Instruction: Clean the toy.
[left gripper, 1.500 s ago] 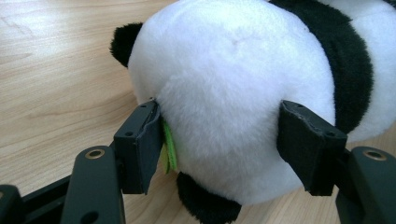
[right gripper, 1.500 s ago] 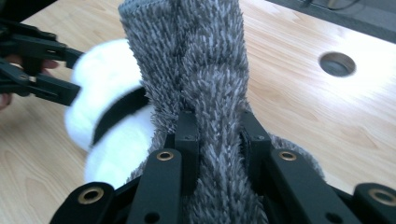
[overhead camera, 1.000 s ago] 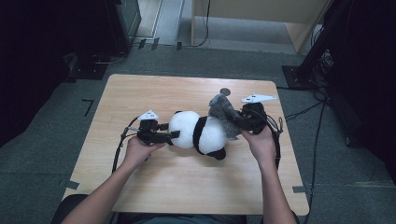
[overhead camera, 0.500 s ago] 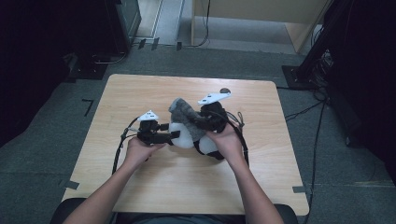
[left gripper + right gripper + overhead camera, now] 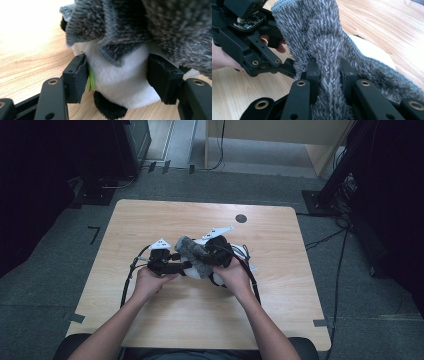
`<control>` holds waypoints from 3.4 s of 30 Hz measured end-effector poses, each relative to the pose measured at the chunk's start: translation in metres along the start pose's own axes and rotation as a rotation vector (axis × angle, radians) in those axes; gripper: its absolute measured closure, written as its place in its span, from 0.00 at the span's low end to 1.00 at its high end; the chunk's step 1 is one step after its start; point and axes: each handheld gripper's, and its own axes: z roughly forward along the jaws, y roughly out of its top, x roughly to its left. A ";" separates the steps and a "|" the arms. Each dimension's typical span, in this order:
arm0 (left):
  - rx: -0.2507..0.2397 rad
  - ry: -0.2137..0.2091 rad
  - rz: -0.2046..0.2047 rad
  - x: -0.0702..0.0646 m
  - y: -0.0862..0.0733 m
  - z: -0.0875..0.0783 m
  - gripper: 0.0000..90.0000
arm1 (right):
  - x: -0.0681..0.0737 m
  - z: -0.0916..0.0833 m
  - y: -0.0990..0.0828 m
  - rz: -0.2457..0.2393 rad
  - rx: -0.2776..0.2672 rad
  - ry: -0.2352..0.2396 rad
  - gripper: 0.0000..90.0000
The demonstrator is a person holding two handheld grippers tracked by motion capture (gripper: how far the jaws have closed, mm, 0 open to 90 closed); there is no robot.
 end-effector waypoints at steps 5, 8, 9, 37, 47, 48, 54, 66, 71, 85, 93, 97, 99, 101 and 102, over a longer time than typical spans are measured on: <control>0.005 0.000 0.000 0.000 0.001 0.000 0.39 | -0.001 -0.008 -0.003 -0.005 0.001 -0.020 0.83; 0.007 -0.001 0.003 0.000 0.001 0.000 0.39 | -0.001 -0.017 -0.007 -0.005 0.006 -0.039 0.83; 0.009 -0.001 0.007 0.000 0.001 0.000 0.39 | -0.002 -0.020 -0.009 -0.006 0.003 -0.043 0.83; 0.002 -0.017 0.003 0.001 0.004 0.002 0.39 | -0.027 -0.108 -0.073 0.154 -0.048 -0.189 0.83; 0.000 -0.017 0.003 0.001 0.003 0.001 0.39 | -0.015 -0.111 -0.044 0.112 -0.109 -0.171 0.84; -0.001 -0.017 0.002 0.001 0.003 0.001 0.39 | -0.015 -0.109 -0.040 0.104 -0.111 -0.164 0.84; -0.004 -0.016 0.009 0.001 0.003 0.002 0.39 | -0.006 -0.081 -0.012 0.047 -0.102 -0.118 0.84; -0.010 0.001 0.013 -0.002 0.002 0.002 0.39 | 0.003 -0.008 0.008 0.006 -0.011 -0.036 0.83; -0.008 -0.003 0.007 -0.002 0.001 0.003 0.39 | 0.002 -0.004 -0.003 0.018 -0.001 -0.018 0.83; 0.001 -0.018 0.000 0.000 0.002 0.005 0.38 | -0.011 -0.056 -0.032 0.053 -0.029 -0.083 0.83; 0.011 -0.017 0.016 -0.001 0.004 0.005 0.38 | -0.023 -0.086 -0.051 0.113 -0.060 -0.122 0.82; 0.017 -0.019 0.014 0.000 0.004 0.004 0.38 | -0.025 -0.096 -0.062 0.136 -0.064 -0.145 0.82; 0.017 -0.020 0.013 0.000 0.004 0.004 0.38 | -0.027 -0.101 -0.067 0.151 -0.064 -0.159 0.82; 0.016 -0.020 0.013 0.000 0.004 0.004 0.38 | -0.031 -0.106 -0.073 0.170 -0.064 -0.172 0.82; 0.016 -0.020 0.013 0.000 0.004 0.004 0.38 | -0.034 -0.108 -0.075 0.175 -0.066 -0.177 0.82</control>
